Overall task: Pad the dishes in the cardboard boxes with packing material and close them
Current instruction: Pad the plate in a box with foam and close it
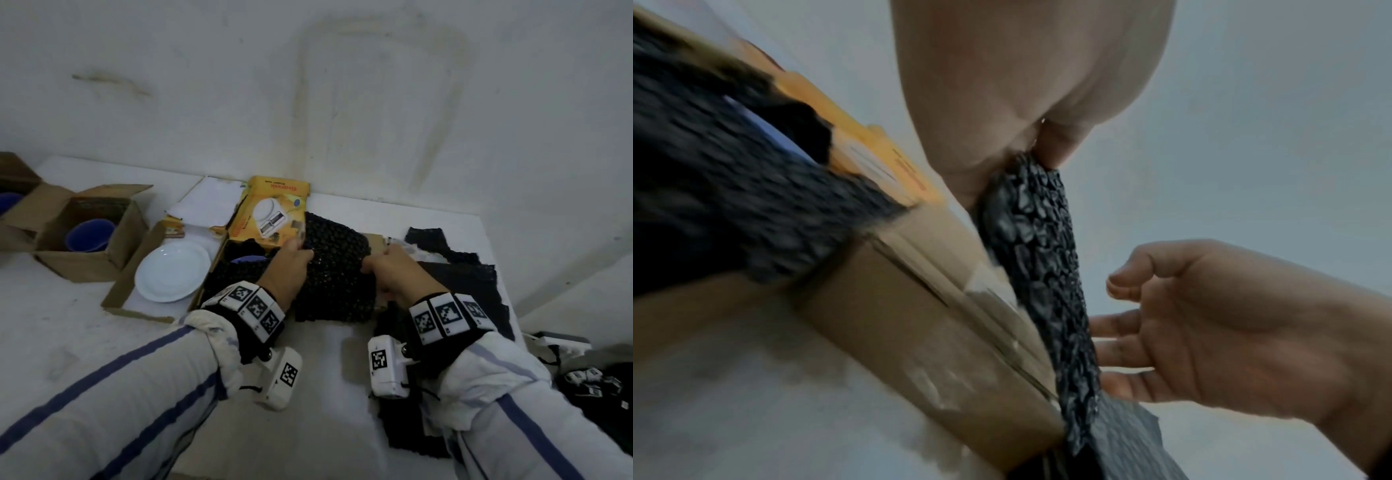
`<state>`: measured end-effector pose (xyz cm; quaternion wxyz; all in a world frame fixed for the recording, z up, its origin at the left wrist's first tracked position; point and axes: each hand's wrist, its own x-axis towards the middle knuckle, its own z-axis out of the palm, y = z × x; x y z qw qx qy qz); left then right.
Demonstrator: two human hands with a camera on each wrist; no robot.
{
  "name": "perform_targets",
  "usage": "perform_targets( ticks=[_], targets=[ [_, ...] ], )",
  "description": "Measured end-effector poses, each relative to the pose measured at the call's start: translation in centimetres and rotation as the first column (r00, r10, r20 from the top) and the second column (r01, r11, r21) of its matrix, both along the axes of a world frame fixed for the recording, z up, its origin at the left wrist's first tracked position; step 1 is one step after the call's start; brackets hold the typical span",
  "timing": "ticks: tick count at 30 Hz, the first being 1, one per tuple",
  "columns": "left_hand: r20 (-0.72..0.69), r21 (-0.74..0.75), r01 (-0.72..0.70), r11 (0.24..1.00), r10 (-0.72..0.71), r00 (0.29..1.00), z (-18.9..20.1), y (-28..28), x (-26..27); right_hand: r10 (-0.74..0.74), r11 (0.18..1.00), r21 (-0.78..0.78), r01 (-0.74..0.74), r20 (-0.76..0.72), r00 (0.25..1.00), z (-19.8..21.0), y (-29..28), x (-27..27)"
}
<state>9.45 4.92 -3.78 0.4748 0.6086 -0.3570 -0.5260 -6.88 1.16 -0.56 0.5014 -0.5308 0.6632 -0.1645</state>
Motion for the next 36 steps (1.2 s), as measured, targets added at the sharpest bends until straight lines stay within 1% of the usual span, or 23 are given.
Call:
perform_targets(
  ticks=[2,3,4,6,8,10,11,13,15,18,21,22,24,25,26,27,28,29,30,31,33,34,36],
  targets=[
    [-0.073,0.019,-0.048,0.999,0.049,0.996,-0.2,0.6,3.1,0.099,0.995,0.032,-0.099,0.005,0.995,0.2,0.5,2.7],
    [-0.059,0.041,-0.072,0.997,0.074,0.995,-0.3,1.0,4.5,0.136,0.990,0.027,-0.137,0.010,0.991,0.1,0.9,4.2],
    [-0.016,0.063,-0.102,0.993,0.103,0.995,-0.9,0.9,6.1,0.171,0.985,0.000,-0.171,0.003,0.985,-0.1,1.2,5.6],
    [0.154,0.108,-0.128,0.986,0.110,0.982,-2.0,1.0,9.0,0.258,0.958,-0.108,-0.267,-0.094,0.962,-1.0,1.7,8.6],
    [0.339,0.191,-0.172,0.966,0.099,0.935,-2.7,1.3,11.3,0.337,0.916,-0.155,-0.369,-0.199,0.920,-1.9,2.1,11.2],
    [0.494,0.235,-0.182,0.955,0.044,0.868,-3.3,1.7,13.1,0.400,0.890,-0.120,-0.440,-0.261,0.879,-2.7,2.3,13.4],
    [0.532,0.246,-0.176,0.953,0.019,0.846,-3.4,1.9,13.8,0.418,0.882,-0.092,-0.461,-0.294,0.859,-3.1,2.4,14.3],
    [0.552,0.249,-0.164,0.954,-0.001,0.834,-3.7,2.2,14.8,0.448,0.868,-0.039,-0.495,-0.365,0.816,-3.5,2.6,15.6],
    [0.580,0.247,-0.102,0.964,-0.062,0.812,-4.2,2.3,15.7,0.472,0.853,-0.003,-0.522,-0.421,0.775,-4.2,2.7,16.5],
    [0.690,0.224,0.047,0.973,-0.192,0.698,-4.5,2.3,16.4,0.524,0.809,0.043,-0.587,-0.505,0.686,-4.8,2.9,17.2],
    [0.750,0.234,0.148,0.961,-0.275,0.601,-5.1,2.0,16.6,0.524,0.794,0.075,-0.603,-0.588,0.617,-5.1,2.9,17.6],
    [0.779,0.258,0.186,0.948,-0.318,0.540,-5.2,2.0,16.6,0.539,0.776,0.099,-0.623,-0.618,0.572,-5.2,3.0,17.6],
    [0.829,0.341,0.238,0.909,-0.411,0.379,-5.3,2.1,16.6,0.537,0.774,0.110,-0.624,-0.635,0.555,-5.8,3.2,17.6],
    [0.846,0.367,0.246,0.897,-0.432,0.314,-5.1,2.2,16.6,0.509,0.783,0.070,-0.618,-0.643,0.572,-6.0,3.2,17.7],
    [0.858,0.376,0.252,0.892,-0.438,0.269,-5.0,2.3,16.6,0.469,0.793,0.018,-0.609,-0.657,0.591,-6.0,3.2,17.8],
    [0.865,0.373,0.265,0.889,-0.437,0.248,-4.8,2.3,16.6,0.447,0.786,-0.024,-0.618,-0.668,0.595,-5.8,3.2,17.9],
    [0.861,0.376,0.285,0.882,-0.446,0.244,-4.6,2.3,16.5,0.451,0.768,-0.030,-0.640,-0.684,0.573,-5.8,3.1,18.1],
    [0.845,0.398,0.311,0.863,-0.477,0.241,-4.6,2.2,16.5,0.497,0.732,0.011,-0.681,-0.693,0.522,-6.1,2.9,18.4],
    [0.818,0.448,0.337,0.828,-0.532,0.219,-4.6,2.0,16.4,0.556,0.690,0.063,-0.721,-0.684,0.473,-6.3,2.7,18.6],
    [0.784,0.515,0.355,0.781,-0.596,0.175,-4.6,1.8,16.3,0.610,0.653,0.120,-0.748,-0.668,0.425,-6.6,2.6,18.9],
    [0.721,0.628,0.348,0.696,-0.689,0.076,-4.8,1.5,16.3,0.670,0.634,0.213,-0.743,-0.632,0.390,-7.5,2.4,19.0],
    [0.697,0.664,0.334,0.669,-0.715,0.045,-5.0,1.4,16.2,0.687,0.628,0.246,-0.738,-0.621,0.378,-7.9,2.3,18.9],
    [0.668,0.702,0.312,0.640,-0.743,0.021,-5.3,1.5,16.0,0.701,0.620,0.285,-0.731,-0.619,0.354,-8.4,2.3,18.6]
  ],
)
